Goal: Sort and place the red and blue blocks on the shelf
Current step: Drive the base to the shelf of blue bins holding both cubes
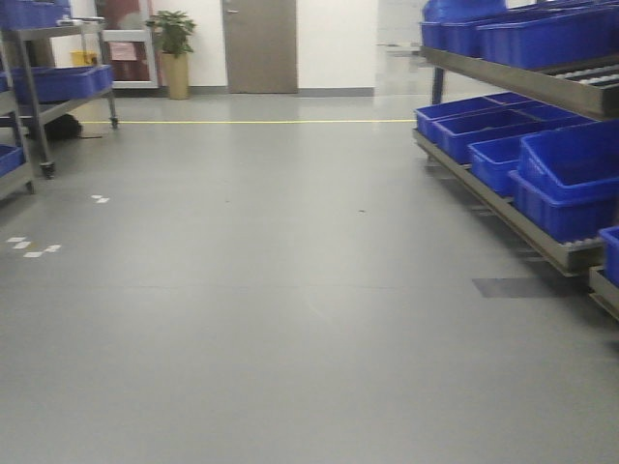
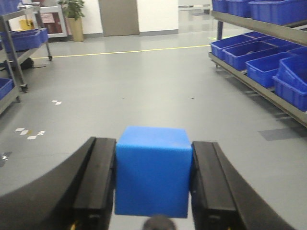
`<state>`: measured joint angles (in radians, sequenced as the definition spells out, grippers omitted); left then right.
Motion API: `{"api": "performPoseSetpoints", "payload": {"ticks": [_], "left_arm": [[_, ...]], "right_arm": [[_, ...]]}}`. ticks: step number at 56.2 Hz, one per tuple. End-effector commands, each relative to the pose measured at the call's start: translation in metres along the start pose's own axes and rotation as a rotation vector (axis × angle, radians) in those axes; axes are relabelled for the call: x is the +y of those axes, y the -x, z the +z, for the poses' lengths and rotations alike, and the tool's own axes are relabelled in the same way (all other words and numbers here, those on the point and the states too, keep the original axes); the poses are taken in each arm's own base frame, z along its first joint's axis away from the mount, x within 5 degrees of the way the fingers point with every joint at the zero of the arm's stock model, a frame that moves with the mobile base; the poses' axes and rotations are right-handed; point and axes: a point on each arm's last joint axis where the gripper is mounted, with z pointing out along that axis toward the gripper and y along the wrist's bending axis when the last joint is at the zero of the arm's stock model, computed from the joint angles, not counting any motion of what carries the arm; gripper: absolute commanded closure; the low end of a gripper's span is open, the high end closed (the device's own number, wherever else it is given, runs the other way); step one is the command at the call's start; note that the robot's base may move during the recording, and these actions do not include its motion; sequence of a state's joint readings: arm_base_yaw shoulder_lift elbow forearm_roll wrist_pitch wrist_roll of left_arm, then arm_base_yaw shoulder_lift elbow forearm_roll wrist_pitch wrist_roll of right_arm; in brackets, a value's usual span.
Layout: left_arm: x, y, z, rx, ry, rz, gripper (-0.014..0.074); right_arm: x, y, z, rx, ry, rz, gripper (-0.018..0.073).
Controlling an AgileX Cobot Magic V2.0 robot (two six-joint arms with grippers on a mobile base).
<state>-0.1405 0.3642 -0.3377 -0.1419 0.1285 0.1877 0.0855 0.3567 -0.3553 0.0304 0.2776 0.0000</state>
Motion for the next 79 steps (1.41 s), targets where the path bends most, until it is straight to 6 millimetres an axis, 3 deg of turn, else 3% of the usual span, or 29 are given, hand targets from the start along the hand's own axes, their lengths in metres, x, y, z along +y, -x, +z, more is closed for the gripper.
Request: {"api": "performPoseSetpoints", "payload": {"ticks": [1,79], "left_arm": [[0.0022,0.0173,-0.0013,-0.117,0.021,0.001,0.03],[0.0021,0.0166,-0.0012,-0.11,0.02,0.001,0.03]], "right_arm": [[-0.0006,0.0176,-0.0022,-0.117,-0.01,-0.016,0.026],[-0.0006,0.0176,-0.0022,-0.117,-0.01,-0.016,0.026]]}}
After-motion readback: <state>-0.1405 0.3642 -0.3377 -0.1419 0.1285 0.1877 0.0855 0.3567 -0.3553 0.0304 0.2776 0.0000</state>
